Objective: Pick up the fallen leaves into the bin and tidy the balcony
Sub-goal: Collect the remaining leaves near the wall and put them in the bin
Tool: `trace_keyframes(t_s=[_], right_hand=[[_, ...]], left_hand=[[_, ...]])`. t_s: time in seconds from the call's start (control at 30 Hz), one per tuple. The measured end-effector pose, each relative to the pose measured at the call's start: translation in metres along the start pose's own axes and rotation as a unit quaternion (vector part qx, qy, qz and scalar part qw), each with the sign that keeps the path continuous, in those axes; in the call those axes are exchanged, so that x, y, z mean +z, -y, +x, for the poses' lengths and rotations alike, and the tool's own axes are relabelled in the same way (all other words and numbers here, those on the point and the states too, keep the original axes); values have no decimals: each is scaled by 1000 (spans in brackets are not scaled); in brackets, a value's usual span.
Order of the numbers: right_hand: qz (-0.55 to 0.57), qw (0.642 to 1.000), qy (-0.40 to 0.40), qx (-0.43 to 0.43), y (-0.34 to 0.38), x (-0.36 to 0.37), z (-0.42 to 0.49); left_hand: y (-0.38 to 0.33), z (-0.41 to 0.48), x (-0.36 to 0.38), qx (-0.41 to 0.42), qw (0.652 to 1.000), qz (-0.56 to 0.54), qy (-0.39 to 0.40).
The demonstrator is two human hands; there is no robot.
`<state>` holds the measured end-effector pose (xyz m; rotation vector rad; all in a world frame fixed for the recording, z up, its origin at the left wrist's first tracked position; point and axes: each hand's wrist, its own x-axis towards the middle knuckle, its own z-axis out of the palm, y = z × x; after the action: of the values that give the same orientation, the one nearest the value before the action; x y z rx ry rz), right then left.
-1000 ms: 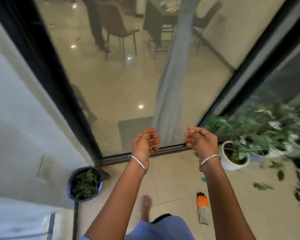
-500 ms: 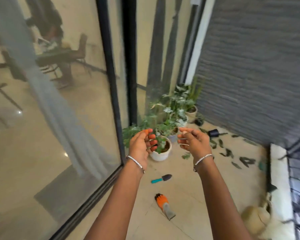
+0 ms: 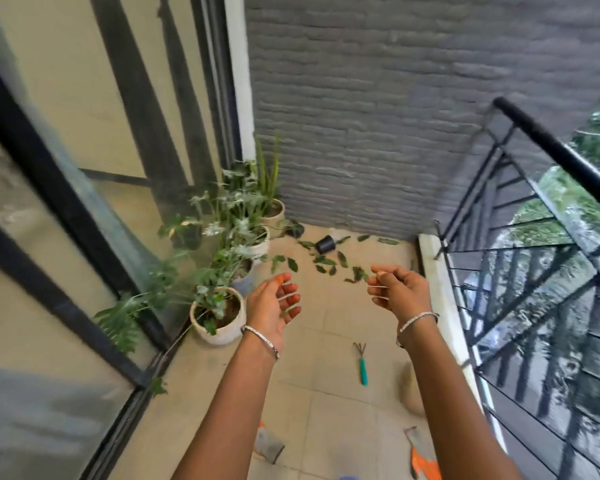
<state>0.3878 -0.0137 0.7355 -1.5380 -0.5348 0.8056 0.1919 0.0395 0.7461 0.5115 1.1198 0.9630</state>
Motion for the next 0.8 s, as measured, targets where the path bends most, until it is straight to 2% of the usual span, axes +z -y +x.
trace_keyframes(t_s=[0.33,0.57,0.8], right_hand=[[27,996,-73,32,-1,-67,95],[22,994,-94,52,-7,-56,175],[0,987,-130,96,-2,-40,302]], left_hand=[[31,68,107,-45,997,50,36],[32,144,156,-79,993,73,47],[10,269,220,-124,987,94,37]])
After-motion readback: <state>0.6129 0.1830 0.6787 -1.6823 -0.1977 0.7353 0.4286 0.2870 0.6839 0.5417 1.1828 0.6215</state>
